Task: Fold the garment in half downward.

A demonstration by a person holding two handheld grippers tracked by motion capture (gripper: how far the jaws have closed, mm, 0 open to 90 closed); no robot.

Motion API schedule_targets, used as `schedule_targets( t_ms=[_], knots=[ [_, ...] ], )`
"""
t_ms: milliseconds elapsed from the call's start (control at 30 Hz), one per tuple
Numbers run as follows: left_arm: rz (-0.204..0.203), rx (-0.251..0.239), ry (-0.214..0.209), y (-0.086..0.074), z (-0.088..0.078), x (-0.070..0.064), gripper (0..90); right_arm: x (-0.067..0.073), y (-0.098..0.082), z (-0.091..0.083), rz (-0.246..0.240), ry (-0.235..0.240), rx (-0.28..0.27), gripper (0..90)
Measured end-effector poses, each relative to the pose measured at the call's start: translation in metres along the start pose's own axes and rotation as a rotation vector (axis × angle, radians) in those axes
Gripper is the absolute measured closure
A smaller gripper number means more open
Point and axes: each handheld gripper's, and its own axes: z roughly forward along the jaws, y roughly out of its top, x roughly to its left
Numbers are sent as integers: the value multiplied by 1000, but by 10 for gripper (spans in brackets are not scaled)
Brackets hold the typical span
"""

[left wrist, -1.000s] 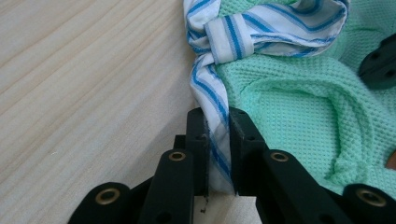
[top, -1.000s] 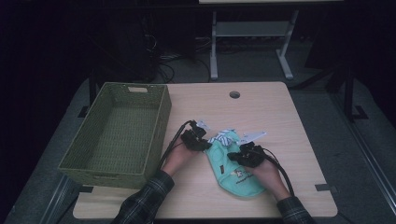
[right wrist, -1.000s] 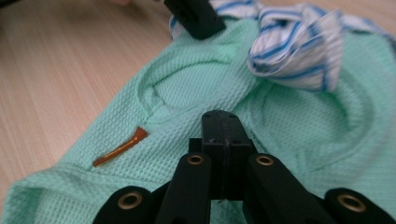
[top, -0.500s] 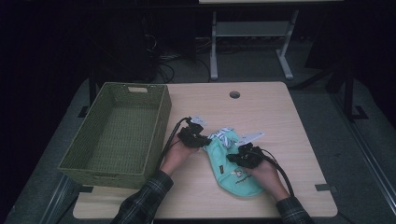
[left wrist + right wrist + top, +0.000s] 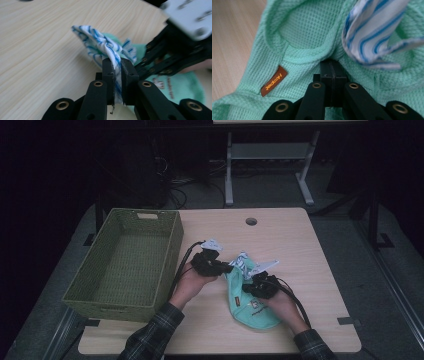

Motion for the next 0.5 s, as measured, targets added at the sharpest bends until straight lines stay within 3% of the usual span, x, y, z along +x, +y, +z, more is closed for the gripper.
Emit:
schedule_targets(
  t_ms=[133, 233, 500],
  knots=[
    [35, -7, 20, 4, -5, -4, 830, 0, 5, 4, -10, -5, 3, 900],
    [26, -24, 36, 4, -9, -1, 830, -1, 5, 1, -15, -10, -12, 900],
    [48, -15, 145, 4, -23, 7, 830, -6, -14, -27, -7, -36, -19, 900]
  ],
)
